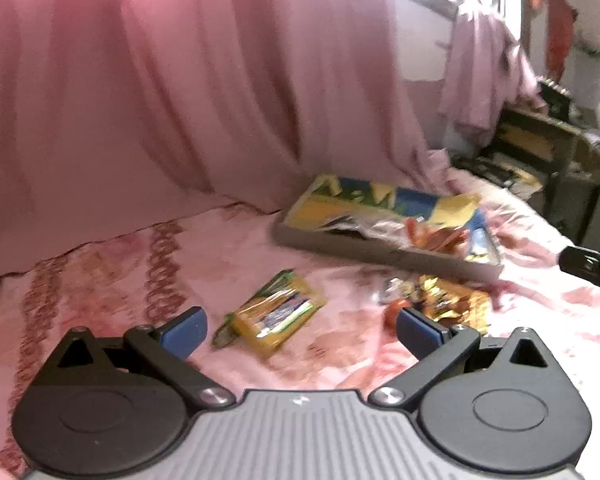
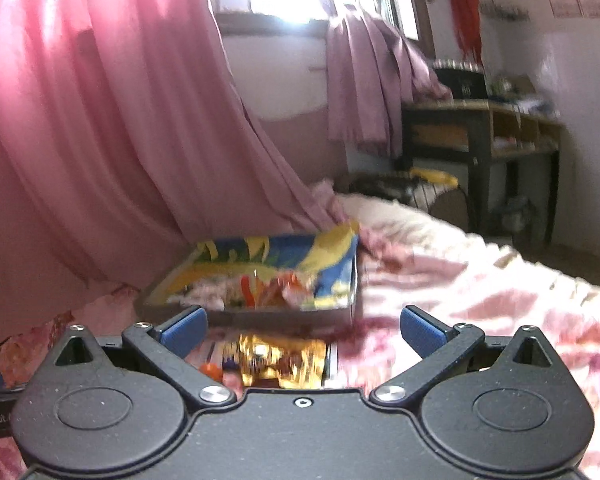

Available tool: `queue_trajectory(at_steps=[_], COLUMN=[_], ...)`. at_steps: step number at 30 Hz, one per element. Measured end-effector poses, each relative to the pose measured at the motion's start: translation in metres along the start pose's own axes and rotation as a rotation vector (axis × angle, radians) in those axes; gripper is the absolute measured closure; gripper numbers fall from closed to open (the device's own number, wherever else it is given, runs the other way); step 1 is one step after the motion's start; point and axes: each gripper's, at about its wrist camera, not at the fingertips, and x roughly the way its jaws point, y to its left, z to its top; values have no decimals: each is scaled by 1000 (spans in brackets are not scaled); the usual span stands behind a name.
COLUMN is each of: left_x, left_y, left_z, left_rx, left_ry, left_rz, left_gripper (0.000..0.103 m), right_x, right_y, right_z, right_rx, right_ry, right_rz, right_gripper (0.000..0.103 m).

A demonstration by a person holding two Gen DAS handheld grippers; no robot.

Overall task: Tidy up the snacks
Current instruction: 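Move both tools back over the remaining snacks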

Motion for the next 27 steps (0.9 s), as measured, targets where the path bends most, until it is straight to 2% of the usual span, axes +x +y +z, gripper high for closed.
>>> queue_trajectory(at_steps=[5,10,16,21,27], left_x=[1,13,20,22,24], left_y=[10,15,17,21,22], left_z=[-3,-10,-15,-15,-14], left_rx=[-15,-24,-29,-43,-28], left_ry=[42,136,202,262,327], left_rz=[42,90,112,113,45], left_gripper=[0,0,0,0,0], right_x=[-1,4,10,11,9], right_y=[4,10,15,14,15], right_z=[-15,-28,-36,-42,-48], right_rx=[1,-3,-12,-9,11], right_ry=[95,180,245,289,342], right_rz=[5,25,35,41,94], right_gripper=[1,1,1,1,1])
